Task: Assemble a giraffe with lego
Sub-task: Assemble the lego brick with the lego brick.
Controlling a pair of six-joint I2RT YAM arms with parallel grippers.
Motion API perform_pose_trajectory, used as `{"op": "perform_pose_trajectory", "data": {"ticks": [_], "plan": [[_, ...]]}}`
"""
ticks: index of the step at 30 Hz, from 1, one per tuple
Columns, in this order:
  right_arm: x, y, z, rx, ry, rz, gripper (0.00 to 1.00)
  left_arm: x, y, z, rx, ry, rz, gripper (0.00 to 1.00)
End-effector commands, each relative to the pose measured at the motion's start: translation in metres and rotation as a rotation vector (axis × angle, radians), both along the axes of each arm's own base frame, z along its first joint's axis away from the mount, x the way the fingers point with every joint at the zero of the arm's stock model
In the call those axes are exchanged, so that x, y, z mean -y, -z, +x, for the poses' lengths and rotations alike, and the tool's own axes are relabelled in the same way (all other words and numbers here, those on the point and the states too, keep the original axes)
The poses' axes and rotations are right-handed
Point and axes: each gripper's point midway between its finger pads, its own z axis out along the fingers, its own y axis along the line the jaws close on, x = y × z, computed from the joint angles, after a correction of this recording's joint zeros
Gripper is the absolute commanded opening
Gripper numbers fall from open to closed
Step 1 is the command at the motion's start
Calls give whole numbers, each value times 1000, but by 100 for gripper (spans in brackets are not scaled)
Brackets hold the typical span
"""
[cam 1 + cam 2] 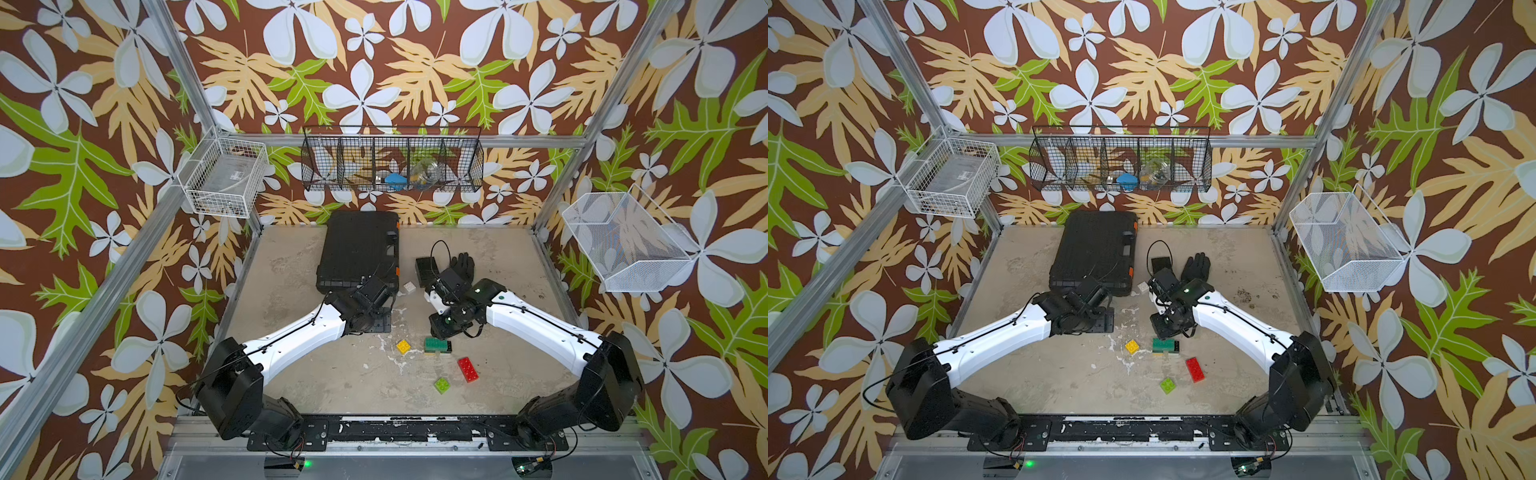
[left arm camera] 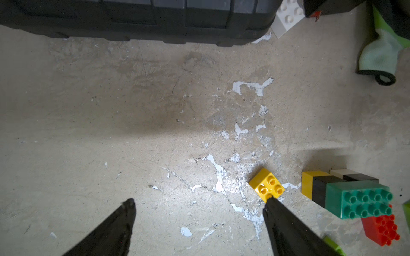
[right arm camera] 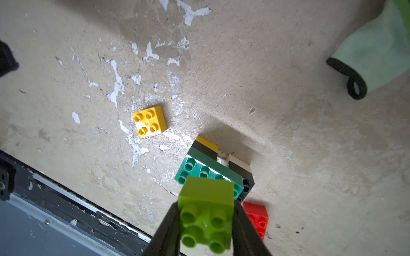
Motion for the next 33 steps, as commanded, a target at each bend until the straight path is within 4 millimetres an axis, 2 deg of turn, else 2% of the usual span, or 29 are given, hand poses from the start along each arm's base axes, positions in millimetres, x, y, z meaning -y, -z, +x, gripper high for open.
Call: {"op": "perform_pose_trajectory", "data": {"ticks": [1, 4, 10, 14, 18, 24, 33], "plan": [[-4, -6, 4, 5, 143, 70, 11, -5, -3, 2, 11, -15, 25, 93], [-1, -11, 2, 19, 179, 88, 5, -8, -4, 4, 13, -16, 47, 93], [-6, -8, -2, 21, 257, 191, 4, -11, -4, -4, -25, -22, 52, 93], [-6, -3, 5, 41, 299, 182, 4, -2, -13, -7, -20, -3, -17, 93], [0, -5, 11, 75, 351, 154, 6, 4, -9, -11, -19, 67, -32, 93], [3, 5, 7, 59, 427, 123, 9, 5, -14, -18, -5, 149, -40, 92], [-17, 18, -2, 51, 440, 73, 13, -7, -10, -31, -12, 219, 1, 93]]}}
